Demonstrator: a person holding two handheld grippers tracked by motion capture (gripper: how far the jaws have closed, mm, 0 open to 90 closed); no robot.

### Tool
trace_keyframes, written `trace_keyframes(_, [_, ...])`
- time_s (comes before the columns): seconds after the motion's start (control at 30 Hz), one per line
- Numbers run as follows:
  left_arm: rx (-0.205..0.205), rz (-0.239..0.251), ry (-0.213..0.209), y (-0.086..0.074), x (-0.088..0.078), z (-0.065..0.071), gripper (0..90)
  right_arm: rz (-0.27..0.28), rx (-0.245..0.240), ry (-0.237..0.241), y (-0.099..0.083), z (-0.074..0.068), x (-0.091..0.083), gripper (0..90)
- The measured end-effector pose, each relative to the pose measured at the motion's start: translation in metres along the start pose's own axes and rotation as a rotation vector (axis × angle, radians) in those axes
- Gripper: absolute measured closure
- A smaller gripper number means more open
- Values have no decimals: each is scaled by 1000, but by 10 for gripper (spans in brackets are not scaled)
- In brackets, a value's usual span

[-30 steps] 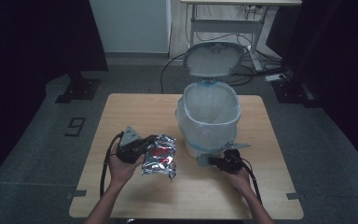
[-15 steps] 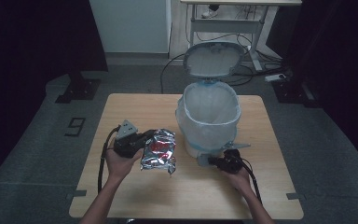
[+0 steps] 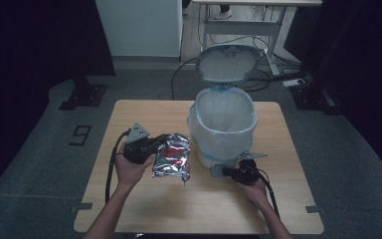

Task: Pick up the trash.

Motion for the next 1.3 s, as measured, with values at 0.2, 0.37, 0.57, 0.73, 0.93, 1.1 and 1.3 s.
trace_keyframes(0.2, [12,4,-3,9,1,1,900,2,0,1,0,1,0,900])
trace_keyframes(0.37, [16,14,-2,16,0,2,900,3,1,1,0,1,0,900])
trace_keyframes(0.57, [11,20,-6,22,2,1,900,4,2,3,0,1,0,900])
trace_keyframes(0.73, [11,24,-4,27,2,-1,900,5,5,5,0,1,0,900])
trace_keyframes(0.93, [21,29,-1,38,1,-2,900,6,6,6,0,1,0,900])
trace_keyframes(1.1, [24,30,-3,43,2,-1,900,8,5,4,-1,1,0,900])
trace_keyframes(1.3, [27,38,-7,51,5,0,900,8,8,7,-1,1,0,900])
Point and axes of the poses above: each handheld gripper's, and its own axes: x roughly forward along the jaws, y roughly out of its top, z roughly to its right, the point moved 4 cm from there along x, roughly forward along the jaws, and after that the axes turned 12 degrees about z, right-handed, at the moved point
